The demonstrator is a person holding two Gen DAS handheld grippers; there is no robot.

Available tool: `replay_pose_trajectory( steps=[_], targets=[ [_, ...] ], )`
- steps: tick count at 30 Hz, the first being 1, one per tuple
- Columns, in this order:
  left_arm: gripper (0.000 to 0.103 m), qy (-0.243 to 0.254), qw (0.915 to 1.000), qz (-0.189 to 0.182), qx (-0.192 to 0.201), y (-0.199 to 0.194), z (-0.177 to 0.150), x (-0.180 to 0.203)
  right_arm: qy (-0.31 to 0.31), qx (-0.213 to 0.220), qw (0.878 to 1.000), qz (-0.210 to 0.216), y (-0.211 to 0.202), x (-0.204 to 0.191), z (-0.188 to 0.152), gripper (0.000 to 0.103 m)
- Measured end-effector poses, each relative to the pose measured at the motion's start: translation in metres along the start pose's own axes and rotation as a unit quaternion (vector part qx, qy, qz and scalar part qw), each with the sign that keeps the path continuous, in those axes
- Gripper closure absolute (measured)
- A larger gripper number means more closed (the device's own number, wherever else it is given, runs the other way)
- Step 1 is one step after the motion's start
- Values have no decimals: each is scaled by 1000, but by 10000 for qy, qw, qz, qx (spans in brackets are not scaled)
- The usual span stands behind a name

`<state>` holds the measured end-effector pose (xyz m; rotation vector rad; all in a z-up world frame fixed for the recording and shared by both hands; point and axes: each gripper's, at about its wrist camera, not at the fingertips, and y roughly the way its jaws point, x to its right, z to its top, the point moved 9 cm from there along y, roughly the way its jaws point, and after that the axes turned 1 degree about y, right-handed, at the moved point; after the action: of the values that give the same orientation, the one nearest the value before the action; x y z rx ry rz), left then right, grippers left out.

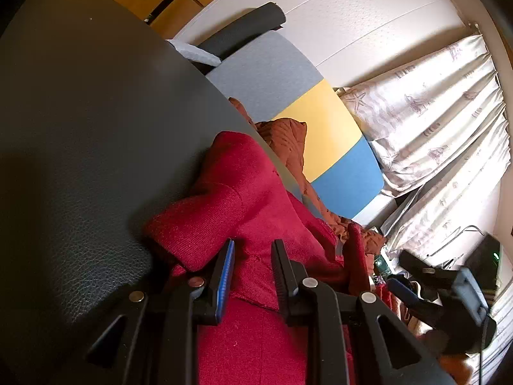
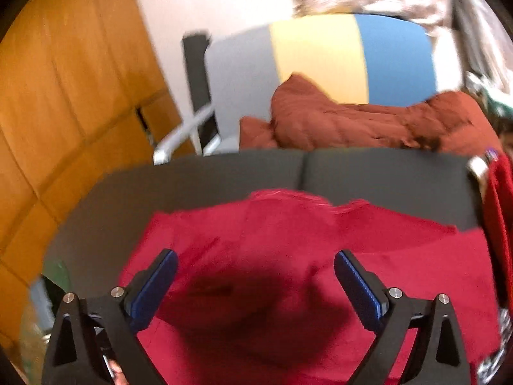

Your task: Fold clothes

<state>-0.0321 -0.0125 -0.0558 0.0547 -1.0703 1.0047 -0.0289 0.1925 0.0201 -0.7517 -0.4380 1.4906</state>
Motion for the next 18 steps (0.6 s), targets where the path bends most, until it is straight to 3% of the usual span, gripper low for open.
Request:
replay_pose_trajectory(
  steps=[3,6,7,10,13,18],
  targets=[
    [80,-31,10000,-55,5,0,1,-1,-358,-326,9952,-851,26,15,-10,5],
    [80,-42,9999,-100,0,0,1,-1,110,-380,9888,-1436,17,62,-31,5],
    [80,-44,9999,-116,-7,1,1,-1,487,-383,9880,-1413,9,78,-43,3],
    [80,-53,9999,-144,-2,1,1,-1,1995,-273,9759,-836,-20,118,-87,4],
    [79,-69,9998,-186,1,0,1,-1,2379,403,9702,-216,-53,124,-88,4],
    [77,-65,9998,-212,-1,0,2,0,3052,342,9475,893,-47,125,-74,5]
  ],
)
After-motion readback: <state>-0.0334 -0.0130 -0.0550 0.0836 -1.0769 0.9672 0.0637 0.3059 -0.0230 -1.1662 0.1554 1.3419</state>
